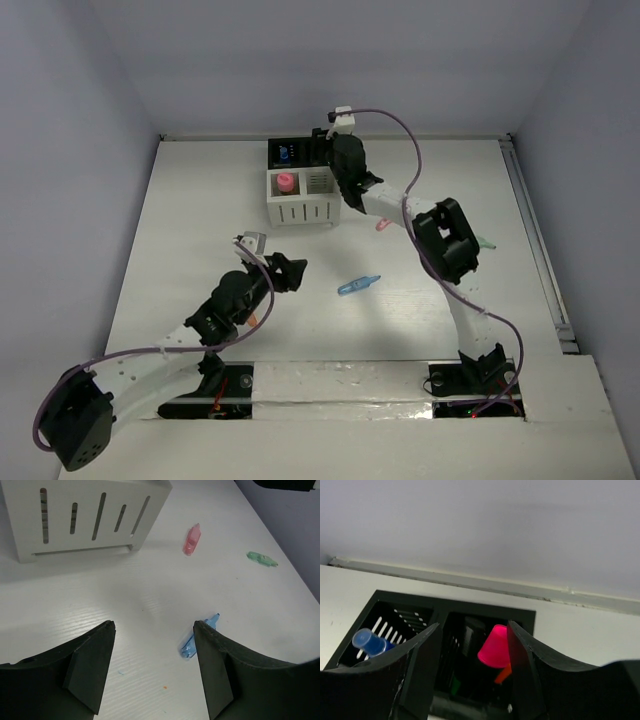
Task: Sort the stationery into containers
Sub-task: Place the pen in the storage box, then pick up the pen from the center of the board.
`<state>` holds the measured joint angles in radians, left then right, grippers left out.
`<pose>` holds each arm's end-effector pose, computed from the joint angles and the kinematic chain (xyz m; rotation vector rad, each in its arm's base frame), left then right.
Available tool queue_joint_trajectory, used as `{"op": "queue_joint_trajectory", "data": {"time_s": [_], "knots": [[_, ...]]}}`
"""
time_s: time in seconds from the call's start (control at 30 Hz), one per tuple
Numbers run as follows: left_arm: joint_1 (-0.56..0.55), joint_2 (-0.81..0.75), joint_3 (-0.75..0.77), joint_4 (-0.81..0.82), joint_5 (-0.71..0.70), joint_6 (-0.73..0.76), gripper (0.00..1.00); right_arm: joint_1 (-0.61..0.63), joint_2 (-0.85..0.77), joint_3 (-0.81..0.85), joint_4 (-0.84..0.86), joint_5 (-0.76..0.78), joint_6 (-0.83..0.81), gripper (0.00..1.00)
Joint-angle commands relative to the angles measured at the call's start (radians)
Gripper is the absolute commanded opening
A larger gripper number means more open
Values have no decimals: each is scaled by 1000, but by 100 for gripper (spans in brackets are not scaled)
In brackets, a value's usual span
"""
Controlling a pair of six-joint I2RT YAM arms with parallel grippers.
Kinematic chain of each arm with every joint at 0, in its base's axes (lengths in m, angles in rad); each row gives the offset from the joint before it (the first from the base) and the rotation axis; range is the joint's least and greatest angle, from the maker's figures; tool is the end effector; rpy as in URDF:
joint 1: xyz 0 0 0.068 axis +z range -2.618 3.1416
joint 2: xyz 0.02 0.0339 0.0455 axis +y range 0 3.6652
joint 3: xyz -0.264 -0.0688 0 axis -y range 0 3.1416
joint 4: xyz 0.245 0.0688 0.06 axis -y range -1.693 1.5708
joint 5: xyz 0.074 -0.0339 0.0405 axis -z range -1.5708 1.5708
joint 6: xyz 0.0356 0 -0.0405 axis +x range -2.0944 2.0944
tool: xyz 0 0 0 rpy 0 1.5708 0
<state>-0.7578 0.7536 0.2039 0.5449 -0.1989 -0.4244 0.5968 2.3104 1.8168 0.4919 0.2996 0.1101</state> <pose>0.1331 -0.1163 0.2168 0.1102 1.6247 -0.7644 0.4609 0.3005 0.2451 -0.1481 1.5744 0.3189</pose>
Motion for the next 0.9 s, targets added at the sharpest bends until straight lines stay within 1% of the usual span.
{"op": "queue_joint_trajectory", "data": {"time_s": [0.0,0.03,0.07,0.13,0.17,0.2,0.23,0.27,0.3,0.33,0.4,0.43,0.5,0.57,0.63,0.73,0.77,0.8,0.87], "knots": [[-5,29,26,91,56,29,60,5,-147,-71,68,2,17,60],[-5,44,31,99,94,30,59,5,-175,-97,68,6,20,60],[-5,76,40,107,114,30,58,5,-240,-162,70,13,26,60],[-5,134,51,127,166,27,56,5,-311,-239,62,33,43,55],[-5,148,61,133,179,24,55,5,-385,-282,56,39,68,43],[-5,164,66,144,190,19,53,5,-420,-360,21,44,85,34],[-5,183,69,147,193,16,52,5,-454,-397,-11,45,101,25],[-5,190,74,147,208,16,52,5,-485,-433,-44,44,127,9],[-5,197,80,148,226,15,51,5,-543,-468,-106,35,179,3],[-5,202,81,147,239,16,51,5,-572,-546,-131,26,200,1],[-5,228,92,145,254,13,49,5,-624,-623,-182,15,278,0],[-5,237,94,147,277,10,48,5,-672,-689,-235,12,302,0],[-5,274,98,159,300,-8,47,5,-709,-738,-321,-20,362,0],[-5,311,106,156,325,-22,46,5,-747,-789,-374,-65,384,1],[-24,340,129,129,337,-22,46,5,-775,-823,-444,-108,390,4],[-47,409,172,73,338,-17,48,5,-865,-907,-489,-76,395,11],[-70,447,181,64,340,-14,50,5,-923,-927,-489,-71,392,15],[-83,469,193,55,339,-14,54,-5,-949,-957,-489,-74,390,18],[-119,528,203,55,335,-10,57,-5,-993,-978,-523,-91,387,22]]}}
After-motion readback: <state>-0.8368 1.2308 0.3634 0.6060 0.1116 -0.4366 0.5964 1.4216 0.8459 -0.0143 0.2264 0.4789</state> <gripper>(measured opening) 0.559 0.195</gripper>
